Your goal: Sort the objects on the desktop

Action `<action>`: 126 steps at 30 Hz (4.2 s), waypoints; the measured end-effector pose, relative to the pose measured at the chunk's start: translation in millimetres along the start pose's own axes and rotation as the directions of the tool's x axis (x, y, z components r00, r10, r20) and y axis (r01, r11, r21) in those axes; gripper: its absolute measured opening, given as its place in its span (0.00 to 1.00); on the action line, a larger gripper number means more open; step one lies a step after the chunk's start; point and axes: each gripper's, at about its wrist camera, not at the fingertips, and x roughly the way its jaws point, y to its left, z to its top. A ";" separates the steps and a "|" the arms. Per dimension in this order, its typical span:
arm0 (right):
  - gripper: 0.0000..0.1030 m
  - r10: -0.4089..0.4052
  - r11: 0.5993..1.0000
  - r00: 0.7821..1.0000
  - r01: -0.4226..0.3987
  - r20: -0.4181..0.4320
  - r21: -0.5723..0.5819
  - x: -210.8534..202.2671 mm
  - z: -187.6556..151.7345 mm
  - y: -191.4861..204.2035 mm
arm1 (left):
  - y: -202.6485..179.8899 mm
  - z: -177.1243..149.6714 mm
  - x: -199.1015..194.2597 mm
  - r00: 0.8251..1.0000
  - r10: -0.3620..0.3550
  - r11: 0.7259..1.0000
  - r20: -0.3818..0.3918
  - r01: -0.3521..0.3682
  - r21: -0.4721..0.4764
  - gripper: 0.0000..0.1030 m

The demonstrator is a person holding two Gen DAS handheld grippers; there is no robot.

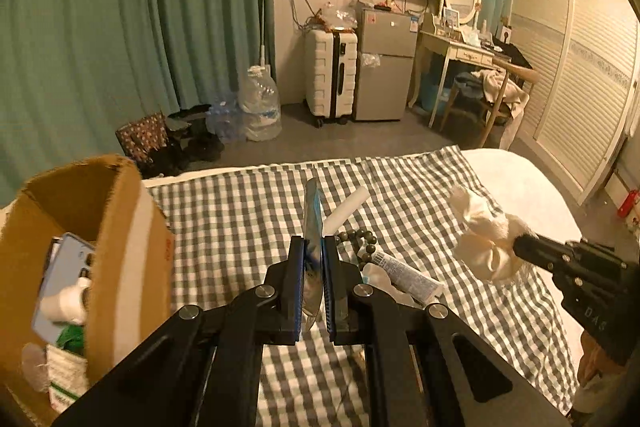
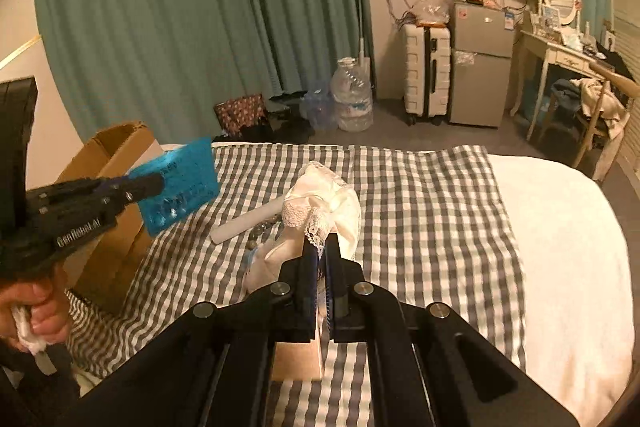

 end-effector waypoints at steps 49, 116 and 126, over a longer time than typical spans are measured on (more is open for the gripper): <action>0.03 0.099 0.991 0.966 -0.074 0.238 -0.111 -131.6 58.5 158.4 | 150.8 -14.3 -168.5 0.968 0.179 0.979 0.175 -0.157 -0.133 0.08; 1.00 0.031 0.999 0.963 -0.025 0.267 -0.029 -120.9 79.0 136.3 | 113.1 25.6 -169.0 0.944 0.267 0.958 0.195 -0.239 -0.156 1.00; 1.00 -0.099 0.995 0.976 0.091 0.195 0.050 -139.5 74.4 59.0 | 68.5 26.8 -155.7 0.950 0.214 0.974 0.226 -0.190 -0.123 1.00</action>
